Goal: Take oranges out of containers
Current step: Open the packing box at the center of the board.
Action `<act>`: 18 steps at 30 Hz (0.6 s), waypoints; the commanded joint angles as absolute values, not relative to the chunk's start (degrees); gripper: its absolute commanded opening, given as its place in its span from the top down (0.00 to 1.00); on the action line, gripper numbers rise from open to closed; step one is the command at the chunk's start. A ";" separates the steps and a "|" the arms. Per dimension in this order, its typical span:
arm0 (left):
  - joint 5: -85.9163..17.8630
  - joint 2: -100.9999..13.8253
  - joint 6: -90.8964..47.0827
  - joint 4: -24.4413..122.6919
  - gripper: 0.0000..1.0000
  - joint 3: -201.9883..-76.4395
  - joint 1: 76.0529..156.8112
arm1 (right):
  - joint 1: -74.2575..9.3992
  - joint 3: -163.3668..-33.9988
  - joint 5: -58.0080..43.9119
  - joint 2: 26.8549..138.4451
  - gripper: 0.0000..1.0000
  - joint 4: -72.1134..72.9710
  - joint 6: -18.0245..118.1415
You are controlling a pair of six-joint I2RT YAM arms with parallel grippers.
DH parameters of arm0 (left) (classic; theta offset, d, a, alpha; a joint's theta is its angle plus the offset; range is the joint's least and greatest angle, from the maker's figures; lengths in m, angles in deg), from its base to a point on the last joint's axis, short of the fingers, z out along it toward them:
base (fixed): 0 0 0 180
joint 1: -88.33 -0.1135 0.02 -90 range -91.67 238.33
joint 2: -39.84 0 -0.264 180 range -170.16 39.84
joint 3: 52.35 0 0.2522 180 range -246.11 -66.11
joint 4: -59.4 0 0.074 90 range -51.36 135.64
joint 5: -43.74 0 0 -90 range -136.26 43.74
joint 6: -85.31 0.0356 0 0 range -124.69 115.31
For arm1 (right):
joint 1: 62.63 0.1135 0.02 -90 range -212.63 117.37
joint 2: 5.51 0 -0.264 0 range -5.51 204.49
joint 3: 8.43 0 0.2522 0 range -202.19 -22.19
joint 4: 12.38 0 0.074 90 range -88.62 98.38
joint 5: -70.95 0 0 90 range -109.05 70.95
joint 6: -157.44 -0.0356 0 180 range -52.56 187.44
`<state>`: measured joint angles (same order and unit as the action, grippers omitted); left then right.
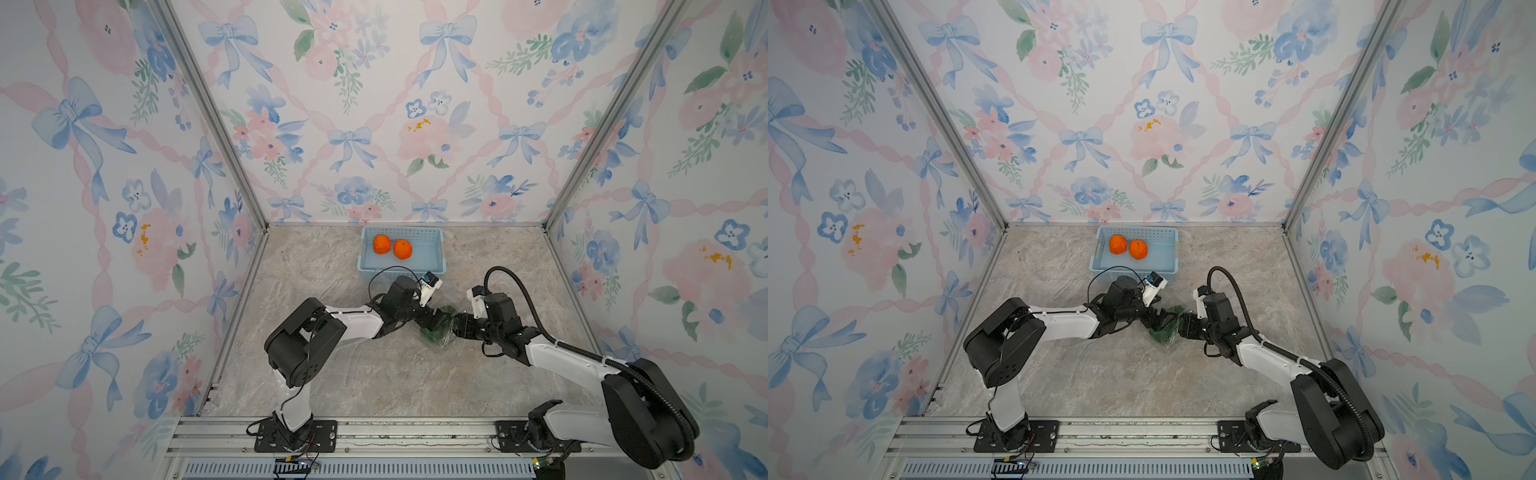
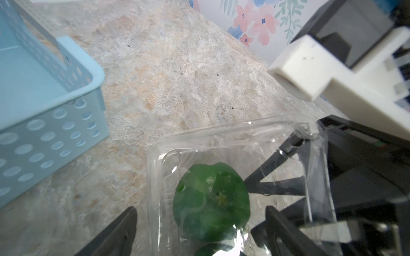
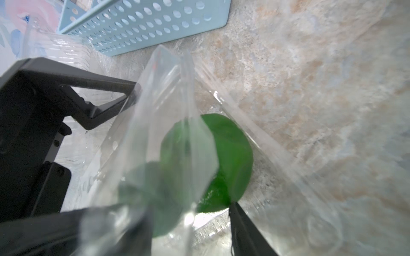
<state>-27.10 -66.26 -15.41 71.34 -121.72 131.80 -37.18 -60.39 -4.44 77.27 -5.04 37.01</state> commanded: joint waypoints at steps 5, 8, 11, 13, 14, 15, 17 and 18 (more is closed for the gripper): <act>-23.26 -64.73 -15.01 70.31 0.08 -121.46 131.58 | -37.93 -62.34 -2.55 78.01 0.37 -4.72 39.27; -22.31 -65.49 -15.45 70.81 0.08 -121.50 131.66 | -38.00 -62.36 -2.41 78.70 0.33 -5.24 39.24; -22.03 -65.63 -16.04 71.61 0.08 -121.12 131.66 | -38.19 -62.61 -1.88 79.60 0.31 -5.64 38.99; -21.18 -65.69 -16.30 72.12 0.08 -121.07 131.66 | -38.18 -62.71 -1.75 79.65 0.29 -5.71 39.16; -20.97 -65.63 -16.31 72.44 0.08 -121.11 131.67 | -38.18 -62.73 -1.80 79.78 0.27 -5.89 39.28; -20.82 -65.59 -16.27 72.49 0.08 -121.06 131.67 | -38.27 -62.81 -1.82 79.97 0.26 -5.85 39.33; -20.22 -65.37 -16.04 72.68 0.08 -120.96 131.66 | -38.71 -63.19 -1.30 80.44 0.23 -5.79 39.20; -20.16 -65.21 -16.06 72.71 0.08 -120.92 131.66 | -38.74 -63.45 -1.29 80.38 0.22 -5.42 39.23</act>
